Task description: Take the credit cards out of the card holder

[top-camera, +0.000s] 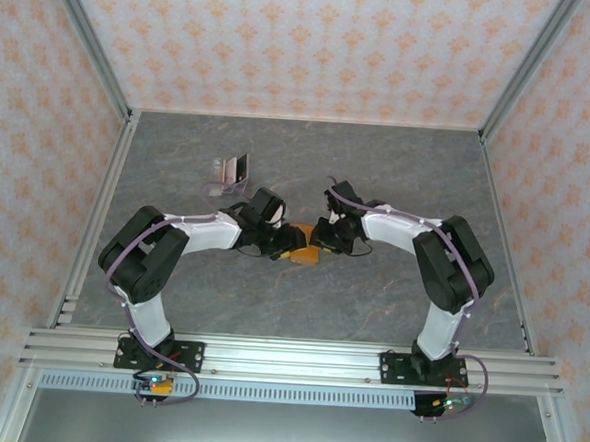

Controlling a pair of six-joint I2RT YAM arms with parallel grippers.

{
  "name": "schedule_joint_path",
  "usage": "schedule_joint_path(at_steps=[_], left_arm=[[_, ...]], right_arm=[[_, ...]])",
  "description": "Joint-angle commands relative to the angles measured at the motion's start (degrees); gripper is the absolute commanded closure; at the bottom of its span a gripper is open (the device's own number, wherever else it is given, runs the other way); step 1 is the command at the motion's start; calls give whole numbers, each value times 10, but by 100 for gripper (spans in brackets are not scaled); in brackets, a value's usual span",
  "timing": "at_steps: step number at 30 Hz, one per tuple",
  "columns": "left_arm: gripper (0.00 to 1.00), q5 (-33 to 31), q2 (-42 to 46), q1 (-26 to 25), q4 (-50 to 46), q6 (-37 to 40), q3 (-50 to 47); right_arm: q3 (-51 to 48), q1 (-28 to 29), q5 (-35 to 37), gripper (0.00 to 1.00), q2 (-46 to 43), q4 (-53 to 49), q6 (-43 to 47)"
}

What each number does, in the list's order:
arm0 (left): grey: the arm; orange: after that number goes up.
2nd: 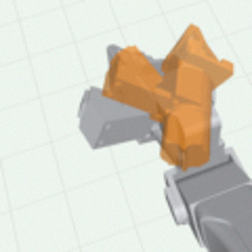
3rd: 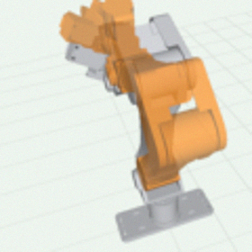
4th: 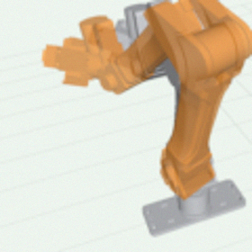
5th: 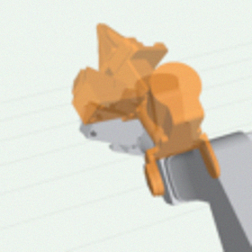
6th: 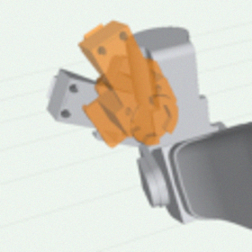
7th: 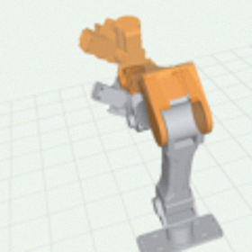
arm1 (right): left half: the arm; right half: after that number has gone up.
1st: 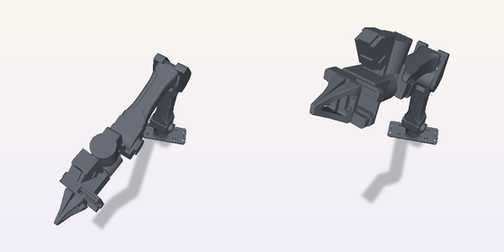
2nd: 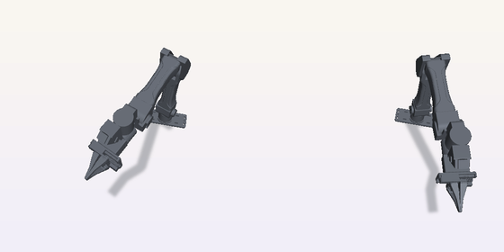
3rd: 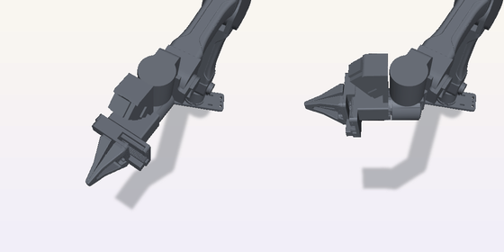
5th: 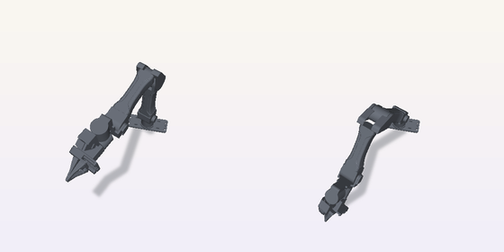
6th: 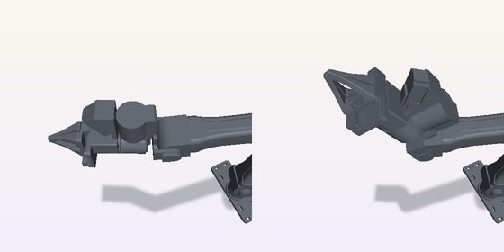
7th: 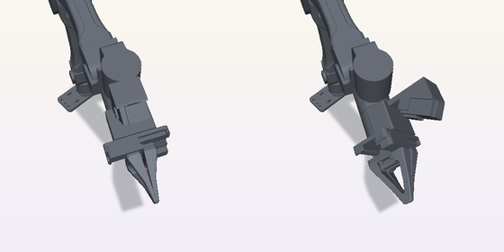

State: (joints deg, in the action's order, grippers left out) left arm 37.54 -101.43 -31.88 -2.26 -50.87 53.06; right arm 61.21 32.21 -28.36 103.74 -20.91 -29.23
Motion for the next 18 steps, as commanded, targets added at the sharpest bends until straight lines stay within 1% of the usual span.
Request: schedule_joint_path(at_steps=[1,4,7,10,12,15,18], left_arm=[[63,16,0,0,49,-7,-5],[72,8,8,3,43,-1,-10],[85,-1,16,6,21,18,-10],[92,-5,23,6,8,31,-9],[95,-4,27,6,3,38,-6],[99,-3,29,6,0,45,-1],[100,-2,30,5,3,46,-1]], right_arm=[[-24,2,8,70,8,0,-15],[-27,-4,16,69,-6,-5,-15],[-22,-14,36,68,-31,-21,-9],[-2,-19,57,66,-55,-44,7],[15,-20,38,64,-58,-53,12],[33,-18,-7,61,-48,-55,2],[46,-13,-31,59,-36,-55,-13]])
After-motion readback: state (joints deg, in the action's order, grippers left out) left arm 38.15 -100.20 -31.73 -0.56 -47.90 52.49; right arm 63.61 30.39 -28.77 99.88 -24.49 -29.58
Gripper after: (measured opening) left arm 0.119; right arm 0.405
